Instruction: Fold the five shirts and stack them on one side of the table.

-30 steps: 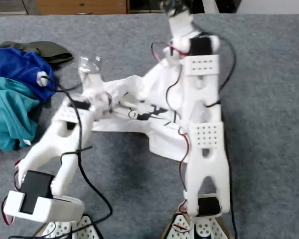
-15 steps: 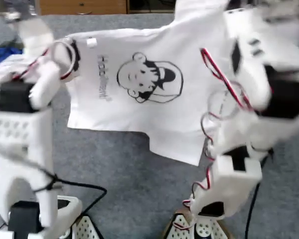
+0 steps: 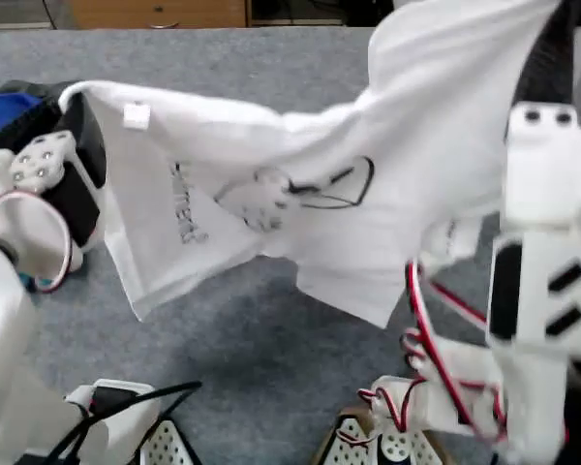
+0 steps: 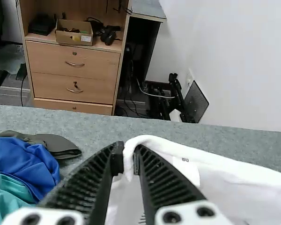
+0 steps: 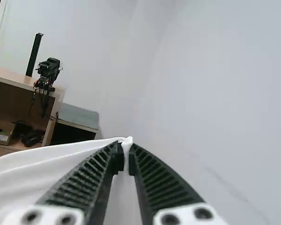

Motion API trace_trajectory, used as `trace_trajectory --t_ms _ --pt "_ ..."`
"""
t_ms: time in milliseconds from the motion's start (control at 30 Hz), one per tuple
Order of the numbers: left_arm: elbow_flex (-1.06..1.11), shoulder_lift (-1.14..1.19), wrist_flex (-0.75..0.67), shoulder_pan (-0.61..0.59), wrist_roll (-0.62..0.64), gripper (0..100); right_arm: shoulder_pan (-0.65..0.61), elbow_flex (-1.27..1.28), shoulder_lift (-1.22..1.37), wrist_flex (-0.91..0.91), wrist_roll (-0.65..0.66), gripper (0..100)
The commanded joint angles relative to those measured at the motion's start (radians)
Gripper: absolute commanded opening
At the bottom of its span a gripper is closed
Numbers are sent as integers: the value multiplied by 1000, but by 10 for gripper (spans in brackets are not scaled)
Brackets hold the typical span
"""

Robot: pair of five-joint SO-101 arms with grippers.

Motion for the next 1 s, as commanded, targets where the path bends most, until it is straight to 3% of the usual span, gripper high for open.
trace_trajectory --t_ms 0,167,333,500,733,967 --pt "60 -45 11 6 5 19 7 -8 -12 -26 49 3" --pt "334 -137 -9 6 3 19 -41 47 -19 -87 83 3" --pt "776 -263 -226 -8 6 19 -137 151 -19 -180 146 2" --pt "1091 -472 -422 -44 -2 19 -153 196 -19 -236 146 2" --pt "1063 -456 -457 -41 -15 19 -151 245 -19 -358 144 2" --pt "781 -346 -419 -38 -12 19 -153 262 -15 -537 147 2"
